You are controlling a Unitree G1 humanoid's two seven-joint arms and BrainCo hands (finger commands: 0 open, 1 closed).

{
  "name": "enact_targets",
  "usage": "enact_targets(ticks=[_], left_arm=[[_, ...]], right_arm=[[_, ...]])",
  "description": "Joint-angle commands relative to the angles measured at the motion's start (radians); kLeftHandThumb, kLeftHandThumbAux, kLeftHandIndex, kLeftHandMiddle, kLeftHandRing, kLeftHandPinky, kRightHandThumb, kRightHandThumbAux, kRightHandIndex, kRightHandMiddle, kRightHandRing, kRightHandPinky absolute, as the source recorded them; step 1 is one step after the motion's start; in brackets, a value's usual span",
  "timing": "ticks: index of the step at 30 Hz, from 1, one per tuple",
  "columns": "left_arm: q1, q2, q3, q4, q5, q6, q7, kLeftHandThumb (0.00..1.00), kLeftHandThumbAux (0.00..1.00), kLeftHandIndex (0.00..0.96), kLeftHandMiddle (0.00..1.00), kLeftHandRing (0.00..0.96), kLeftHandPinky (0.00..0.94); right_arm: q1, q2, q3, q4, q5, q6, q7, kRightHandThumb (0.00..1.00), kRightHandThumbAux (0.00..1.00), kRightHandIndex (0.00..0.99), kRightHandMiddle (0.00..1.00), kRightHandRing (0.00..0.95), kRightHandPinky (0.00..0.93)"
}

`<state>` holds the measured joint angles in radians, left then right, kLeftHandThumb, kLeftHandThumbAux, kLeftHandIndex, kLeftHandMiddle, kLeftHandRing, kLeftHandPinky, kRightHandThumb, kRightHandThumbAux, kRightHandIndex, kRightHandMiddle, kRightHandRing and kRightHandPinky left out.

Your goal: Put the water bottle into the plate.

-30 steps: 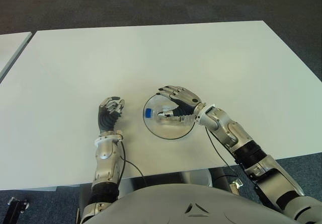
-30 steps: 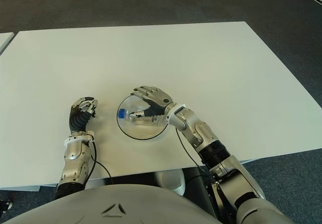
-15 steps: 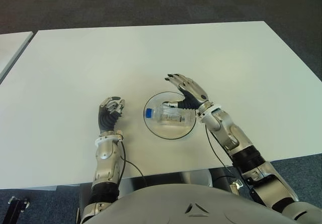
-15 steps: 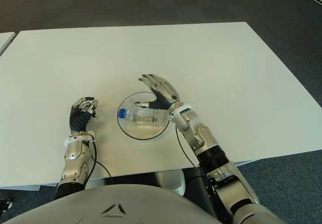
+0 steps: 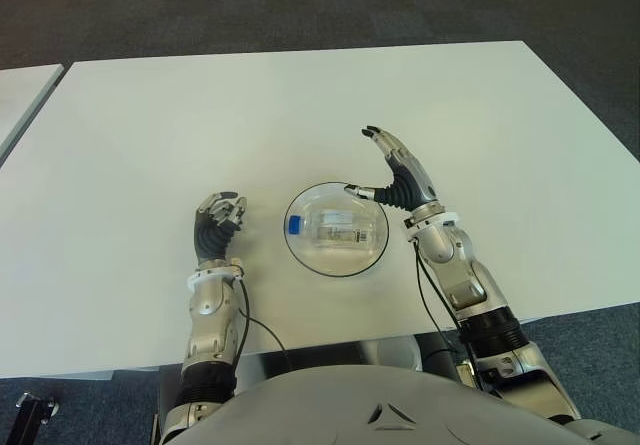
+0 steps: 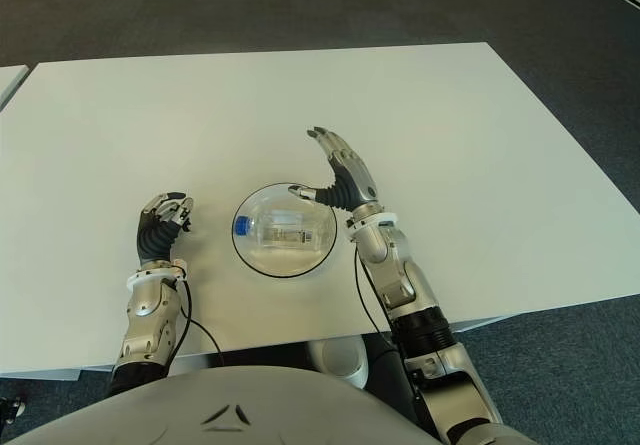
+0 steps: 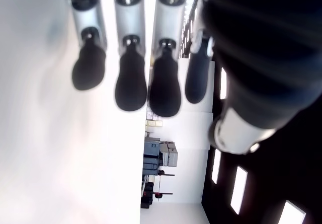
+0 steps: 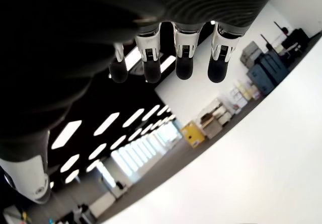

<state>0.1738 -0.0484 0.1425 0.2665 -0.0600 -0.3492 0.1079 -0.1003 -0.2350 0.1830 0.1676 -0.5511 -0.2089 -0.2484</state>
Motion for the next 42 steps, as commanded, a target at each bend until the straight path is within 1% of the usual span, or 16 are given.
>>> enact_targets(ticks=[1, 2, 5, 6, 8, 11, 12, 13, 16, 17, 19, 22, 29, 32, 37, 42], left_arm=[[0.004, 0.004, 0.002, 0.024, 0.002, 0.007, -0.006, 0.705, 0.718, 0.434, 0.725, 0.723, 0.728], [0.003, 0.004, 0.002, 0.025, 0.002, 0.005, -0.006, 0.706, 0.718, 0.434, 0.726, 0.724, 0.729], [0.003, 0.005, 0.002, 0.025, -0.003, 0.005, -0.011, 0.706, 0.718, 0.434, 0.725, 0.723, 0.725], [0.003, 0.004, 0.003, 0.023, -0.009, 0.007, -0.015, 0.706, 0.718, 0.434, 0.725, 0.722, 0.724], [0.003, 0.005, 0.004, 0.023, -0.012, 0.008, -0.016, 0.706, 0.718, 0.434, 0.719, 0.716, 0.718], [0.003, 0.006, 0.003, 0.023, -0.009, 0.009, -0.015, 0.706, 0.718, 0.434, 0.717, 0.716, 0.72], [0.003, 0.006, 0.003, 0.023, -0.008, 0.009, -0.014, 0.706, 0.718, 0.434, 0.718, 0.717, 0.722], [0.003, 0.007, 0.003, 0.023, -0.007, 0.009, -0.014, 0.706, 0.718, 0.434, 0.718, 0.717, 0.724], [0.002, 0.007, 0.004, 0.021, -0.009, 0.016, -0.014, 0.706, 0.718, 0.434, 0.718, 0.717, 0.719], [0.001, 0.008, 0.004, 0.021, -0.011, 0.018, -0.016, 0.706, 0.718, 0.434, 0.717, 0.717, 0.716], [0.0, 0.008, 0.005, 0.023, -0.014, 0.019, -0.018, 0.706, 0.718, 0.434, 0.714, 0.713, 0.708], [-0.001, 0.008, 0.006, 0.026, -0.017, 0.014, -0.02, 0.707, 0.718, 0.435, 0.715, 0.712, 0.709], [-0.002, 0.007, 0.006, 0.032, -0.013, -0.002, -0.018, 0.706, 0.718, 0.435, 0.726, 0.723, 0.729], [-0.001, 0.006, 0.004, 0.028, -0.011, 0.001, -0.015, 0.706, 0.718, 0.435, 0.729, 0.727, 0.734], [0.001, 0.003, 0.004, 0.02, -0.02, 0.018, -0.018, 0.706, 0.718, 0.435, 0.72, 0.715, 0.707], [0.0, 0.005, 0.004, 0.023, -0.022, 0.016, -0.021, 0.706, 0.718, 0.435, 0.717, 0.713, 0.706]], right_arm=[[0.012, 0.023, -0.024, 0.065, 0.039, -0.043, -0.056, 0.389, 0.773, 0.108, 0.175, 0.164, 0.229], [0.013, 0.027, -0.028, 0.07, 0.047, -0.051, -0.063, 0.412, 0.801, 0.138, 0.234, 0.203, 0.241], [0.017, 0.036, -0.036, 0.078, 0.062, -0.072, -0.081, 0.453, 0.849, 0.186, 0.326, 0.267, 0.261], [0.023, 0.039, -0.04, 0.078, 0.068, -0.085, -0.089, 0.46, 0.857, 0.194, 0.34, 0.278, 0.264], [0.031, 0.043, -0.043, 0.075, 0.077, -0.097, -0.093, 0.483, 0.899, 0.237, 0.403, 0.334, 0.284], [0.04, 0.047, -0.049, 0.072, 0.091, -0.099, -0.082, 0.496, 0.916, 0.264, 0.435, 0.364, 0.293], [0.043, 0.048, -0.051, 0.071, 0.095, -0.098, -0.077, 0.57, 0.851, 0.317, 0.451, 0.382, 0.301], [0.044, 0.048, -0.052, 0.071, 0.098, -0.098, -0.074, 0.618, 0.809, 0.351, 0.462, 0.394, 0.306], [0.053, 0.05, -0.054, 0.069, 0.111, -0.08, -0.054, 0.675, 0.759, 0.392, 0.478, 0.412, 0.322], [0.055, 0.048, -0.06, 0.093, 0.136, -0.078, -0.033, 0.681, 0.754, 0.396, 0.482, 0.416, 0.33], [0.055, 0.048, -0.07, 0.131, 0.173, -0.079, -0.001, 0.694, 0.743, 0.408, 0.501, 0.448, 0.405], [0.051, 0.051, -0.079, 0.164, 0.209, -0.083, 0.026, 0.701, 0.737, 0.414, 0.516, 0.471, 0.433], [0.049, 0.07, -0.1, 0.205, 0.292, -0.106, 0.081, 0.704, 0.735, 0.418, 0.528, 0.495, 0.449], [0.057, 0.08, -0.106, 0.211, 0.327, -0.121, 0.106, 0.704, 0.735, 0.42, 0.527, 0.505, 0.485], [0.071, 0.093, -0.116, 0.203, 0.388, -0.115, 0.162, 0.704, 0.734, 0.422, 0.524, 0.516, 0.508], [0.08, 0.106, -0.129, 0.193, 0.46, -0.101, 0.232, 0.704, 0.734, 0.423, 0.518, 0.515, 0.512]])
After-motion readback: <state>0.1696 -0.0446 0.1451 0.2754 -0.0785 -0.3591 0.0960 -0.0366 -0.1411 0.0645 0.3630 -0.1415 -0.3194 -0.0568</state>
